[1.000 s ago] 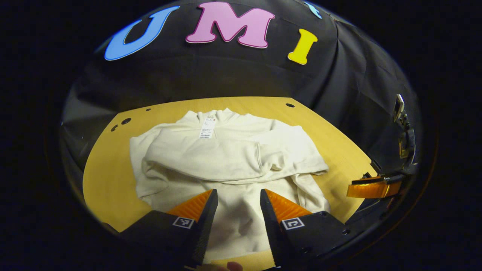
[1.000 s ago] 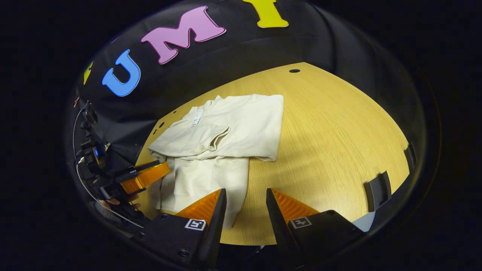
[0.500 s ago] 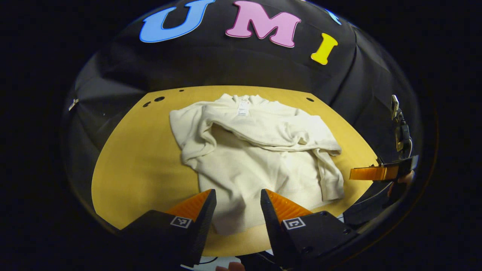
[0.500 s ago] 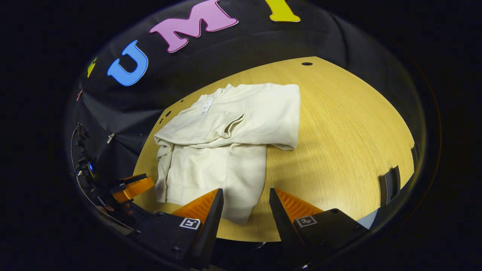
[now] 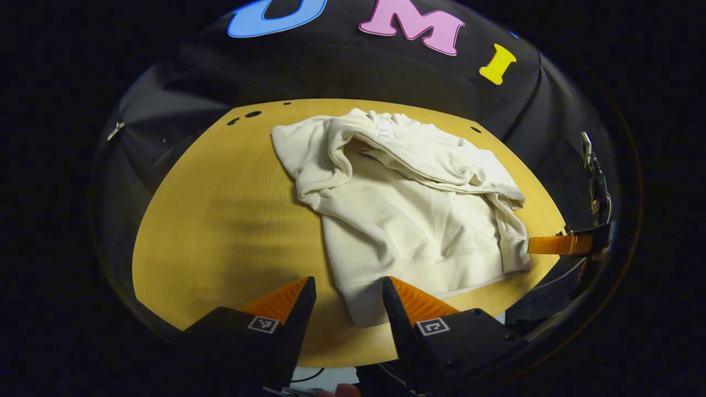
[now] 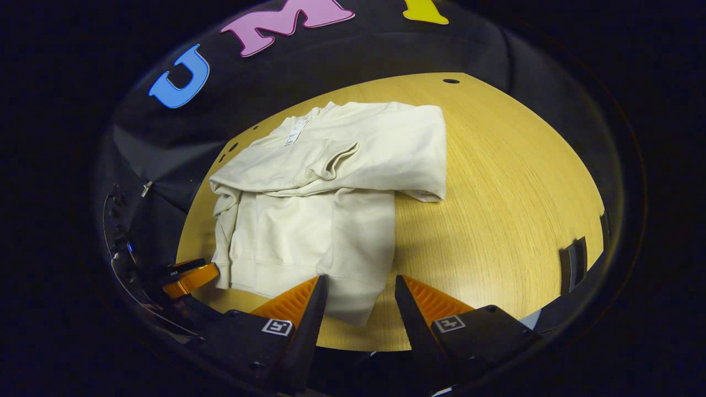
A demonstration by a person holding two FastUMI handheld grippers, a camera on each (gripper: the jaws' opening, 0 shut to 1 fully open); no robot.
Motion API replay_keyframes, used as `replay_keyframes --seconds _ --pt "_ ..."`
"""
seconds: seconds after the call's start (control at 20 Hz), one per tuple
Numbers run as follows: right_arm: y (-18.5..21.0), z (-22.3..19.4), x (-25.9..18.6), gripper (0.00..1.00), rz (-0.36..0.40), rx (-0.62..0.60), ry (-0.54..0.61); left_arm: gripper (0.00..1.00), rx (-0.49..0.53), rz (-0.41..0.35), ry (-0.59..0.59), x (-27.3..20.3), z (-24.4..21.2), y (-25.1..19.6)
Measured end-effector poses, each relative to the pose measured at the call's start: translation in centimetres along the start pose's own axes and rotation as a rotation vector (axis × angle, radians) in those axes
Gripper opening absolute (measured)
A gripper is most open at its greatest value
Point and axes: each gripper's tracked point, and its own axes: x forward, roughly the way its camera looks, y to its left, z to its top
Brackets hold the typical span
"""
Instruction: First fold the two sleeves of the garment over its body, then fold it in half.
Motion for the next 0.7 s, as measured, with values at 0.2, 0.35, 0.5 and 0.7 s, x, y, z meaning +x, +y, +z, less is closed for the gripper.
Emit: replay_keyframes --seconds 0.2,0.35,0.5,0.7 --pt "0.6 0.0 1.8 0.77 -0.038 -0.072 0.022 0.75 0.019 -0.017 0.031 1.8 0.0 -1.0" --pt "0.6 -0.4 2.9 0.77 -0.069 -0.13 0.035 0.78 0.05 0.01 0.038 2.7 -0.3 -1.2" --pt "0.4 -0.5 3.4 0.77 -0.094 -0.205 0.03 0.81 0.087 0.053 0.055 2.9 -0.7 -1.3" --pt "1.8 -0.8 3.6 0.37 -0.017 -0.142 0.012 0.45 -0.014 -0.06 0.074 2.9 -0.3 -2.8"
